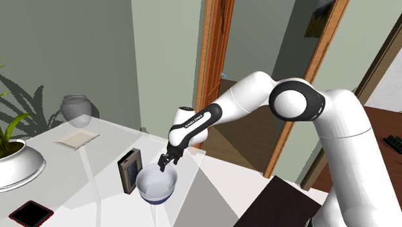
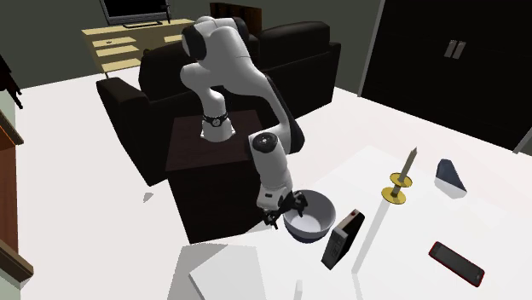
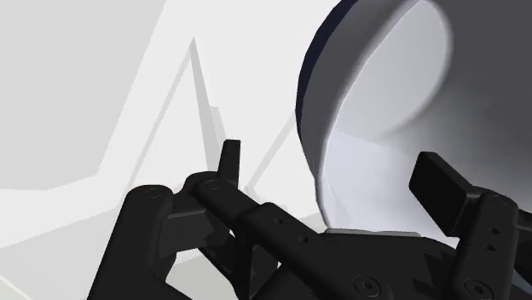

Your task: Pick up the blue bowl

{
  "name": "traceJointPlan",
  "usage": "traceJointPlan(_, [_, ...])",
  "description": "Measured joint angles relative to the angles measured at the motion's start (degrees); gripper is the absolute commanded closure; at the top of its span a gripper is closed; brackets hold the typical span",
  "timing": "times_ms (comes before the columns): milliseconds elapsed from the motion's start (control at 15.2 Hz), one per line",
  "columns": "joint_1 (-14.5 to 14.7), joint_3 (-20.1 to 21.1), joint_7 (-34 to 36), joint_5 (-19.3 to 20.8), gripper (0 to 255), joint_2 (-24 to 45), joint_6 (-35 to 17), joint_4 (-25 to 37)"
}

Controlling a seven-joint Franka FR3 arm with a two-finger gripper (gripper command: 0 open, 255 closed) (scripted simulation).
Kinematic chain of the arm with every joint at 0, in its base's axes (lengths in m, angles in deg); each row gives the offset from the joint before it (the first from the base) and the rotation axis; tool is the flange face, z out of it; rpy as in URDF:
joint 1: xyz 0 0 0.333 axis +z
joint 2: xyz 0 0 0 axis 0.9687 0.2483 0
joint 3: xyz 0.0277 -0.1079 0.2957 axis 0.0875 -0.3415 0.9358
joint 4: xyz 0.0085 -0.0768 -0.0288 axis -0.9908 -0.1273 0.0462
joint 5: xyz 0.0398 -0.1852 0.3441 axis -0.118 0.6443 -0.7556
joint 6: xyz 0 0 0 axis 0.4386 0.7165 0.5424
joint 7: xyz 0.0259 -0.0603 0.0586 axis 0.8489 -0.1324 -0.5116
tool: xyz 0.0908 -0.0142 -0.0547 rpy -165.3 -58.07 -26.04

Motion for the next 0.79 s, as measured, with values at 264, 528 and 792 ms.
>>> traceJointPlan(264, [0.1, 0.1, -0.4, -0.1, 255, 1.7, -1.7, 0.1])
traceJointPlan(528, [0.1, 0.1, -0.3, -0.1, 255, 2.0, -1.9, 0.2])
traceJointPlan(792, [0.1, 0.1, -0.3, -0.1, 255, 2.0, -1.9, 0.2])
